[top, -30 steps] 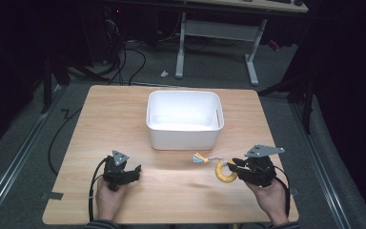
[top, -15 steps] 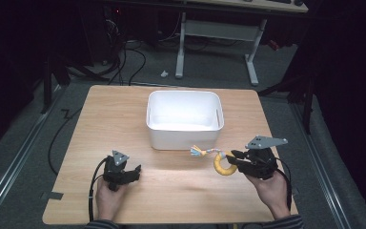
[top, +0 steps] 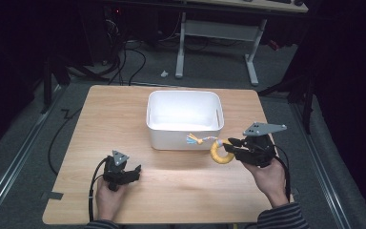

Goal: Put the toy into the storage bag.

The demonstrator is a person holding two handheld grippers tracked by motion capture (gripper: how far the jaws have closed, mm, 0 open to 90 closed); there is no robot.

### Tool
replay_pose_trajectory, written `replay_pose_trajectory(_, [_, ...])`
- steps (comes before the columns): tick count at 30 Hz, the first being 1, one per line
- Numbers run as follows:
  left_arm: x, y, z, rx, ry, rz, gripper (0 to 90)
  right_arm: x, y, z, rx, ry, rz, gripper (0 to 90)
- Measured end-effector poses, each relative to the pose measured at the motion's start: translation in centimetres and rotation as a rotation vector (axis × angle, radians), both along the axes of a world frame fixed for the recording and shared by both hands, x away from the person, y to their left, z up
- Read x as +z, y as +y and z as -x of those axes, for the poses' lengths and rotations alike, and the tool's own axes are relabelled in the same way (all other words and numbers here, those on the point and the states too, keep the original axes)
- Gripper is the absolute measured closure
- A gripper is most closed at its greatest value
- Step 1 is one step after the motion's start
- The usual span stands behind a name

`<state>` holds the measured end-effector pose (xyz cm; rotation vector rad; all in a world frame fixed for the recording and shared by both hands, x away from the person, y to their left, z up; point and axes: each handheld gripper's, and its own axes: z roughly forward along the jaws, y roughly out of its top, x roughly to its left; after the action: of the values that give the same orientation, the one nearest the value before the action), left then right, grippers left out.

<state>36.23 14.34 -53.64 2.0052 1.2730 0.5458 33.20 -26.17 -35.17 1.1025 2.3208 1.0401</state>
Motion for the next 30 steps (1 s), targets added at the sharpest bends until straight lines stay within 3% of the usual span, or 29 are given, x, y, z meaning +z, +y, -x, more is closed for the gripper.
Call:
replay_pose_trajectory(12, [0.0, 0.0, 0.0, 0.000, 0.000, 0.001, 23.2, 1.1, 1.2, -1.7, 0.010, -0.017, -0.005, 70.8])
replay_pose_trajectory(30, [0.0, 0.0, 0.0, 0.000, 0.001, 0.001, 23.2, 1.7, 2.4, -5.3, -0.028, -0.021, -0.010, 70.8])
